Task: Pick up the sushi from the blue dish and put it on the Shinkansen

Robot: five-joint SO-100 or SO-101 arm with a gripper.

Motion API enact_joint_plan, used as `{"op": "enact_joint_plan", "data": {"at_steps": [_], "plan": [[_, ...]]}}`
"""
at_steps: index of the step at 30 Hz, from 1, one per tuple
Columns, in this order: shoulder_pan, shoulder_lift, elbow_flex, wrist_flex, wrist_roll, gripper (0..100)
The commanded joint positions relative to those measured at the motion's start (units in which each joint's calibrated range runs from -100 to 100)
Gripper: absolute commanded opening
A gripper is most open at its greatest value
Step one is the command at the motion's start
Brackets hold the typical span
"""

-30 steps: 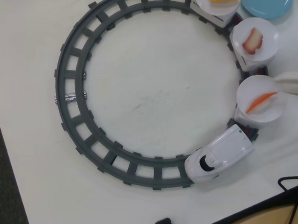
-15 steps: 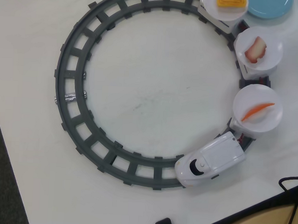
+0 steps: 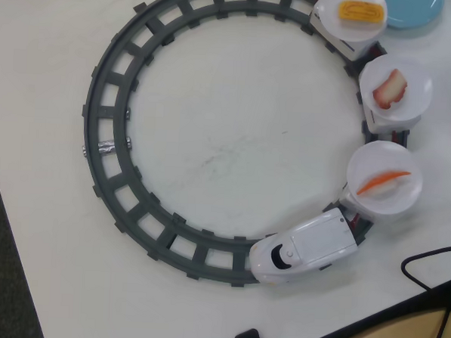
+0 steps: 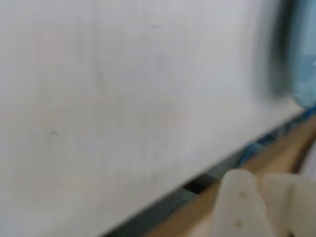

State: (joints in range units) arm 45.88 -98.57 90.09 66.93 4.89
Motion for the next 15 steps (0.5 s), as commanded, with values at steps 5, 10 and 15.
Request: {"op": "enact_joint_plan", "data": {"at_steps": [5,10,15], "plan": [[1.21,0.07,2.54,-0.22,0.2,2],[0.86,-0.18,4.52,-0.39,0.2,2],[0.77,-0.18,4.52,-0.31,0.25,2]]}}
